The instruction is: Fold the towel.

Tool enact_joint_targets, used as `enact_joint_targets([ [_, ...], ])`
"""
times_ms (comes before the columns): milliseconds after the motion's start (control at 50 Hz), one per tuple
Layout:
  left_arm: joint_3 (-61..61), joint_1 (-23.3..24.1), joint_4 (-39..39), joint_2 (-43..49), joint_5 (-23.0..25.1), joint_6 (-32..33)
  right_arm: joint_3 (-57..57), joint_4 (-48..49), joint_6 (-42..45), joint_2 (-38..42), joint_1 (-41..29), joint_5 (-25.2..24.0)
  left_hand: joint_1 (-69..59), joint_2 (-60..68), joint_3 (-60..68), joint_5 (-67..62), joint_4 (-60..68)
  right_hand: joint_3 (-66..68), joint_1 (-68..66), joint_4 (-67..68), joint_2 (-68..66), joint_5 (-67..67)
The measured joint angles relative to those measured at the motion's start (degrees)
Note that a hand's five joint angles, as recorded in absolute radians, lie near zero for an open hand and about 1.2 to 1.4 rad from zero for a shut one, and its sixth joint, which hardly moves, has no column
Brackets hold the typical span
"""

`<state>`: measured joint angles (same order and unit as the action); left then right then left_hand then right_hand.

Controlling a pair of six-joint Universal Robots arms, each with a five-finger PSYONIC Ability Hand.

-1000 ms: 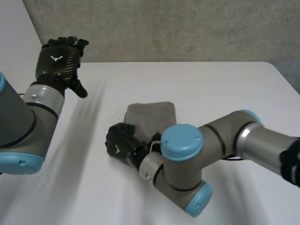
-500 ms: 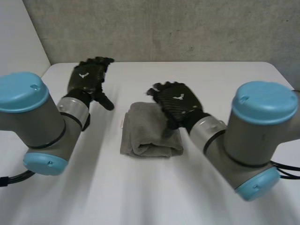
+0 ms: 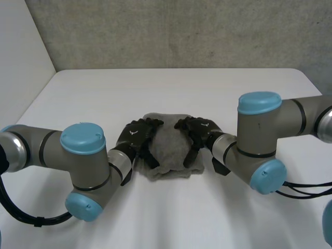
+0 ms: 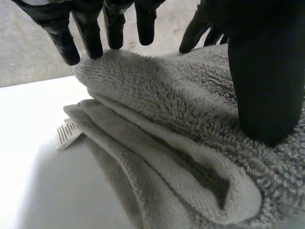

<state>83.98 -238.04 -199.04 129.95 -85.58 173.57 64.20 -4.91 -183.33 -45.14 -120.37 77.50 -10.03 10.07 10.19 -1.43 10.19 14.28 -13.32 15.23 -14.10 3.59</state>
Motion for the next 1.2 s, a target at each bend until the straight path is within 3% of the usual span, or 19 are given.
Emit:
enact_joint_targets([
  [200, -1.9, -0.7, 3.8, -15.9, -0.4, -0.1, 2.5, -0.4, 0.0, -19.0, 2.2, 1.7, 0.0, 0.0, 0.0, 0.0, 0.0, 0.0, 0.0, 0.0, 0.0, 0.0],
  [280, -4.7, -1.9, 9.3, -24.5, -1.2, 0.0, 2.3, -1.1, 0.4, -27.2, 4.1, 6.5, -0.1, 0.0, 0.0, 0.0, 0.0, 0.0, 0.0, 0.0, 0.0, 0.0],
  [400, -9.3, -4.6, 18.5, -31.3, -3.7, 0.9, -0.2, -4.9, 4.0, -32.9, 6.0, 14.4, 0.2, -0.4, -0.5, 0.0, -0.5, 0.0, 0.0, 0.0, 0.0, 0.0],
  [520, -12.5, -7.5, 25.2, -32.8, -4.8, 2.9, -3.0, -8.6, 8.1, -33.5, 6.9, 18.2, 0.3, -0.4, -0.7, 0.0, -0.6, 0.0, 0.0, 0.0, 0.0, 0.0],
  [640, -13.7, -9.3, 28.3, -32.3, -5.2, 3.7, -4.4, -10.2, 9.5, -32.9, 7.5, 19.0, 0.3, -0.4, -0.7, 0.0, -0.7, 0.0, 0.0, 0.0, 0.0, 0.0],
  [880, -13.8, -9.3, 28.4, -32.2, -8.1, 3.9, -4.9, -11.0, 9.4, -32.7, 7.8, 18.6, 0.3, -0.4, -0.7, 0.0, -0.7, 0.0, 0.0, 0.0, 0.0, 0.0],
  [1200, -12.8, -8.9, 28.1, -32.7, -7.9, 3.9, -3.2, -10.4, 12.0, -30.3, 6.7, 16.8, 0.3, -0.4, -0.7, 0.0, -0.7, 0.0, 0.0, 0.0, 0.0, 0.0],
])
